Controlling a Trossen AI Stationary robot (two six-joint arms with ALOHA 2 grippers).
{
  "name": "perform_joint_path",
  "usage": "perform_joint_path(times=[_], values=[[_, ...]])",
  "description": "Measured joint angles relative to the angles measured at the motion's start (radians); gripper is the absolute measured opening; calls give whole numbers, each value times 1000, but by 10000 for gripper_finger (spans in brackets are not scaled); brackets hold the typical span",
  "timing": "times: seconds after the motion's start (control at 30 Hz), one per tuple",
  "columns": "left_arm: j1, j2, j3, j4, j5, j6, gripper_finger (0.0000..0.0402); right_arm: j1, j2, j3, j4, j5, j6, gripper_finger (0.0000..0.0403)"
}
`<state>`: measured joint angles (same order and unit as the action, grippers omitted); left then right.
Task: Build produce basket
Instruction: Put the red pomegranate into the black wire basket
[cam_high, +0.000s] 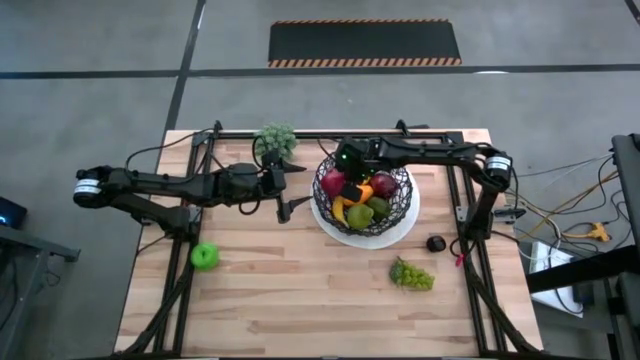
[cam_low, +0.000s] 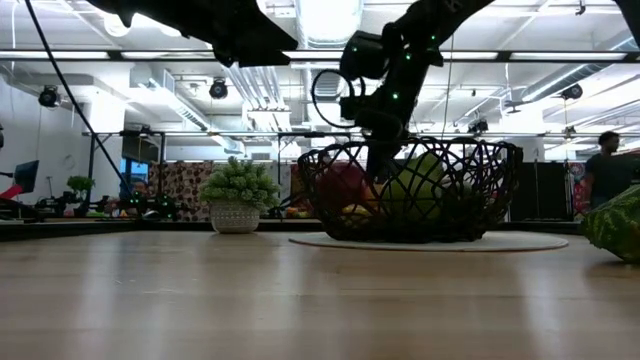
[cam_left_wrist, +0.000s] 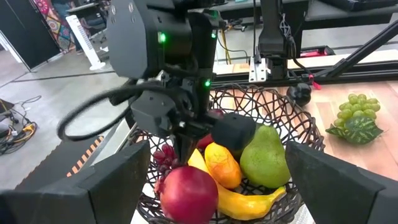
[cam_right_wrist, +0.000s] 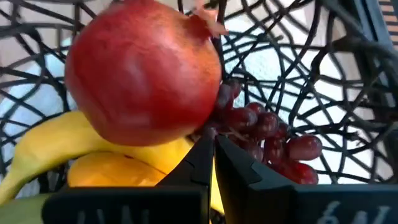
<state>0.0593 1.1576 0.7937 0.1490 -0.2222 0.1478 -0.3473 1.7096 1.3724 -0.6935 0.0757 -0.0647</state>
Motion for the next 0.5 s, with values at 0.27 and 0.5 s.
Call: perform_joint_path(times=[0.27,0.5], values=[[0,0,0,0,0,0,354,5,4,-17,41,-24,2,8],[0,0,0,0,0,-1,354,7,-4,6,41,70,-4,8]])
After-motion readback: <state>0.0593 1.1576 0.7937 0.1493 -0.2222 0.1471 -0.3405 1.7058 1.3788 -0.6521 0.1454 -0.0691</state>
